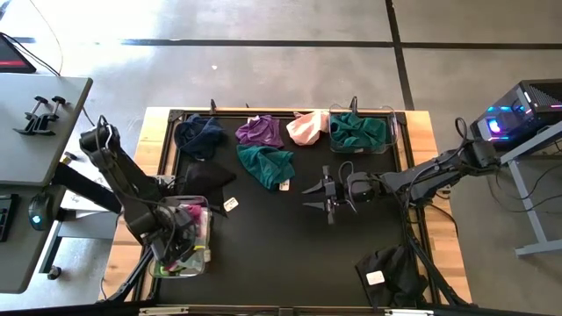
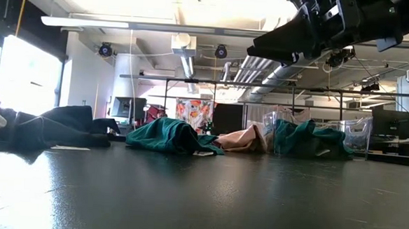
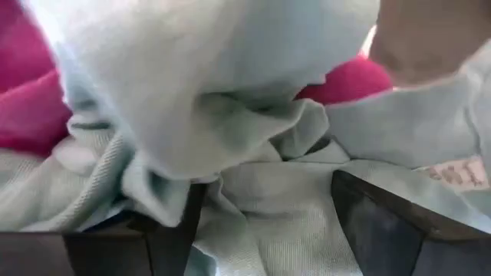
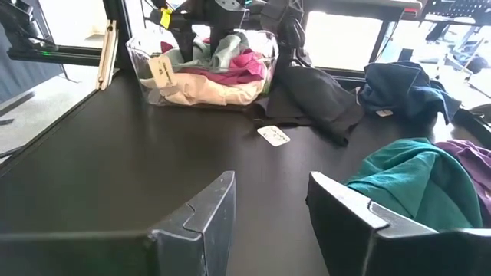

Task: Sort towels by color in basket
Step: Put the light blue towel into the bottom transparent bin, then put the dark green towel into the top transparent bin

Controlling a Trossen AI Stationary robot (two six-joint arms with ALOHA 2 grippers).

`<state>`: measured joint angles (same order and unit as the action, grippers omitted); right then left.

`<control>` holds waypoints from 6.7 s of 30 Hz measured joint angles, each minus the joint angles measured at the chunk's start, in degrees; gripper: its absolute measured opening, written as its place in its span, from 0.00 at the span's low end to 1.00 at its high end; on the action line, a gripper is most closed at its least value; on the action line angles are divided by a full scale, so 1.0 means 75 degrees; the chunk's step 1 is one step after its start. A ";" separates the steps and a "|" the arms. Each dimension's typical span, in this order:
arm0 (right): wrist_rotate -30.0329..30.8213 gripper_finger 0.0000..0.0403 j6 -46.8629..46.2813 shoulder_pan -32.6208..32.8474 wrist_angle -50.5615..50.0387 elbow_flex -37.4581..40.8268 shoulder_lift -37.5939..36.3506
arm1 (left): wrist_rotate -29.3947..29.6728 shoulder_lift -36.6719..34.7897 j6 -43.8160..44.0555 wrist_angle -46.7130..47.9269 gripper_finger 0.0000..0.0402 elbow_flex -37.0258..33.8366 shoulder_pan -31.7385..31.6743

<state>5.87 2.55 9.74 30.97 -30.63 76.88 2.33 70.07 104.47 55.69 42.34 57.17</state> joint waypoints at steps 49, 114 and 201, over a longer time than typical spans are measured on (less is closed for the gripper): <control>-0.0003 0.39 -0.0163 0.0006 0.0060 -0.0003 0.0000 | -0.0858 0.0258 -0.0967 0.0036 0.34 0.0632 -0.0469; 0.0000 0.39 -0.0352 0.0009 0.0016 -0.0006 -0.0003 | 0.5760 -0.0753 -0.6313 -0.0769 0.00 0.1248 -0.1335; 0.0922 0.47 -0.1031 -0.2331 -0.1418 -0.5244 0.6563 | 0.5485 -0.0800 -1.2651 -1.0378 0.00 -0.2583 -0.4251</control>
<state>12.78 -5.18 -7.75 20.34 -69.96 126.10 43.47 64.07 9.59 -22.14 22.96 25.28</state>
